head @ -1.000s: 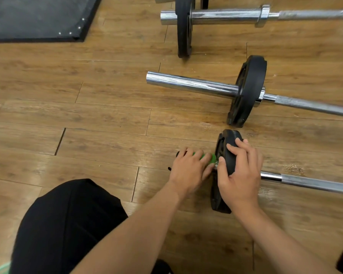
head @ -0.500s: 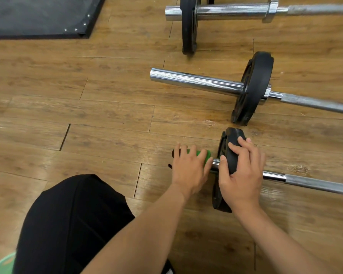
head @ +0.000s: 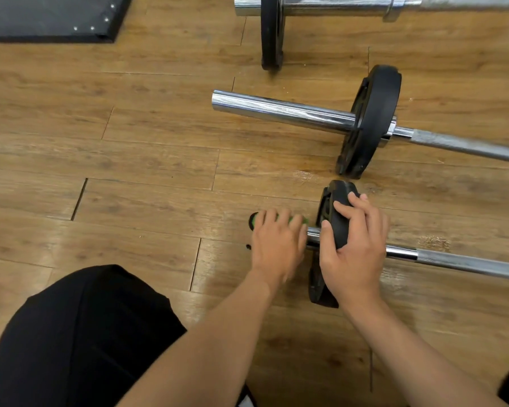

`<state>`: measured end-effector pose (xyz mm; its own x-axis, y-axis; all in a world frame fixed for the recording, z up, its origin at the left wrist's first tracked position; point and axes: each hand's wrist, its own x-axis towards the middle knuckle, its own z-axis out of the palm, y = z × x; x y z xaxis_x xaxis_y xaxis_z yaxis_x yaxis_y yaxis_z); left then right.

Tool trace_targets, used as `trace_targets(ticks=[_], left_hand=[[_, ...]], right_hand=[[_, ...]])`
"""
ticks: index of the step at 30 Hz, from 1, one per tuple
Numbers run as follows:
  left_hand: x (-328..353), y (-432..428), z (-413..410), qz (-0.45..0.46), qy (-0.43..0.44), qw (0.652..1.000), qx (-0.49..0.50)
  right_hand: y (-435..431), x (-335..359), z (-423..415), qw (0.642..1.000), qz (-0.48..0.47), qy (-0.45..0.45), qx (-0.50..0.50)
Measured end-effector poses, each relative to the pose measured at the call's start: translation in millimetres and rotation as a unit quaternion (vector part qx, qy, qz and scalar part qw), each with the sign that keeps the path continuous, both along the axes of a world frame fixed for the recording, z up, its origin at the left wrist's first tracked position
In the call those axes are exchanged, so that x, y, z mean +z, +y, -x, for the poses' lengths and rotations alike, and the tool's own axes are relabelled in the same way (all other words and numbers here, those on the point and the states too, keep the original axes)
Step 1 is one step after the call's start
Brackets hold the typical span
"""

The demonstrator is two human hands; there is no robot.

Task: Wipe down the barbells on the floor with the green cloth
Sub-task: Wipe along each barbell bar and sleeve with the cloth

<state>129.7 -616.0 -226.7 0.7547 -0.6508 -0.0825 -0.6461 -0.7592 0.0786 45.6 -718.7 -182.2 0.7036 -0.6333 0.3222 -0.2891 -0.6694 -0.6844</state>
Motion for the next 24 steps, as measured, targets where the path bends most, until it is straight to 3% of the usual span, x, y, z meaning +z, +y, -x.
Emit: trace_targets(ticks=[6, 10, 14, 21, 24], left_hand=[[-1.4, 10.2, -18.0, 0.032, 0.029, 0.987, -0.154], [3.3, 8.6, -40.7, -0.001, 0.038, 0.995, -0.097], [1.1, -5.3, -11.9, 0.007, -0.016, 0.999, -0.046], [2.6, 12.1, -11.2, 0.018, 0.012, 0.991, -0.133], [1.5, 17.1, -24.0, -0.009, 0.024, 0.993, -0.112]], right_hand=[[1.5, 0.3, 3.9, 1.000, 0.014, 0.005, 0.000], [1.7, -0.6, -0.2, 1.000, 0.010, 0.001, 0.004], [1.5, 1.0, 2.5, 1.000, 0.004, 0.002, -0.005], [4.5, 1.6, 5.0, 1.000, 0.018, 0.009, 0.006], [4.5, 0.3, 4.0, 1.000, 0.019, 0.006, 0.008]])
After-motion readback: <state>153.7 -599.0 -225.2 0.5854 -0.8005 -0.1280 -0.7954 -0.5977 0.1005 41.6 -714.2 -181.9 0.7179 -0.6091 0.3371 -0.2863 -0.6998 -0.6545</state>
